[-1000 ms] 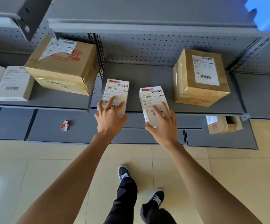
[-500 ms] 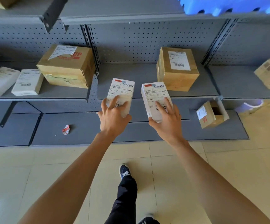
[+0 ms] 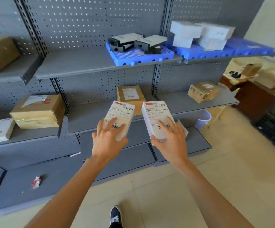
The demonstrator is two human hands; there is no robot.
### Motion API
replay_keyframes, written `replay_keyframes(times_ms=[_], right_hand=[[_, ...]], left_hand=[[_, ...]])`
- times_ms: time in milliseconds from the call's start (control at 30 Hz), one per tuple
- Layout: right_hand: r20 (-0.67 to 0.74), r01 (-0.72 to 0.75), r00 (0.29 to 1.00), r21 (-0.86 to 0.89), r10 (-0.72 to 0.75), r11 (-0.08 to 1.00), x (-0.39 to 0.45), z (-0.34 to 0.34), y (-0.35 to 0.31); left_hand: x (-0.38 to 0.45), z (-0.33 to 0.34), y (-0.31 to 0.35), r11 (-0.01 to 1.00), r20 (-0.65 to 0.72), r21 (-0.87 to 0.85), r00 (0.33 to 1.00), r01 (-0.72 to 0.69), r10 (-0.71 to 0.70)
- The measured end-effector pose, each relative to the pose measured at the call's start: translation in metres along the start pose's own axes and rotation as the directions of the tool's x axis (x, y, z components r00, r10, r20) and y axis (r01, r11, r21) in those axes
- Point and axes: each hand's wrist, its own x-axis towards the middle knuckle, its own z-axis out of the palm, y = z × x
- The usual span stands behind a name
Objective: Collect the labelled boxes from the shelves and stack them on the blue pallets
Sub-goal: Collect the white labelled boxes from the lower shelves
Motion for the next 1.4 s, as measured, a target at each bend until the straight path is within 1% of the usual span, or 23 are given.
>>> replay_keyframes(times_ms=[200, 333, 500, 567, 833, 900, 1033, 1133, 1200, 1267, 1400], right_hand=[[-0.098, -0.107, 0.989, -0.001, 0.107, 0.994, 0.007, -0.079, 0.035], [-0.168, -0.139, 0.977, -0.019, 0.134, 0.990, 0.022, -0.124, 0.048], [-0.220, -0.189, 0.959, -0.018, 0.180, 0.982, 0.056, -0.160, 0.064], [-0.222, -0.207, 0.954, -0.003, 0.201, 0.978, 0.076, -0.168, 0.071], [-0.291, -0.205, 0.938, -0.022, 0.190, 0.979, 0.172, -0.183, 0.084], [-0.308, -0.214, 0.932, -0.041, 0.192, 0.976, 0.197, -0.185, 0.087], [-0.299, -0.264, 0.927, -0.097, 0.225, 0.960, 0.241, -0.190, 0.092], [-0.328, -0.295, 0.909, -0.068, 0.258, 0.953, 0.268, -0.194, 0.100], [-0.331, -0.303, 0.905, -0.058, 0.268, 0.951, 0.285, -0.196, 0.108], [-0.329, -0.299, 0.907, -0.071, 0.261, 0.951, 0.304, -0.198, 0.118], [-0.315, -0.261, 0.925, -0.124, 0.211, 0.957, 0.350, -0.200, 0.148]], left_hand=[[0.022, -0.034, 0.073, 0.980, -0.084, -0.083, 0.981, -0.181, 0.175], [0.044, -0.053, 0.116, 0.955, -0.111, -0.111, 0.958, -0.275, 0.263], [0.086, -0.073, 0.159, 0.933, -0.128, -0.121, 0.937, -0.339, 0.324], [0.108, -0.080, 0.172, 0.921, -0.138, -0.138, 0.928, -0.365, 0.347], [0.211, -0.100, 0.200, 0.870, -0.205, -0.211, 0.890, -0.447, 0.407], [0.238, -0.104, 0.203, 0.861, -0.216, -0.220, 0.883, -0.459, 0.417], [0.290, -0.108, 0.209, 0.837, -0.222, -0.235, 0.865, -0.495, 0.450], [0.324, -0.111, 0.218, 0.827, -0.240, -0.218, 0.850, -0.518, 0.469], [0.344, -0.112, 0.226, 0.818, -0.250, -0.237, 0.847, -0.524, 0.470], [0.364, -0.112, 0.235, 0.807, -0.256, -0.263, 0.845, -0.529, 0.470], [0.412, -0.106, 0.260, 0.807, -0.272, -0.253, 0.840, -0.534, 0.470]])
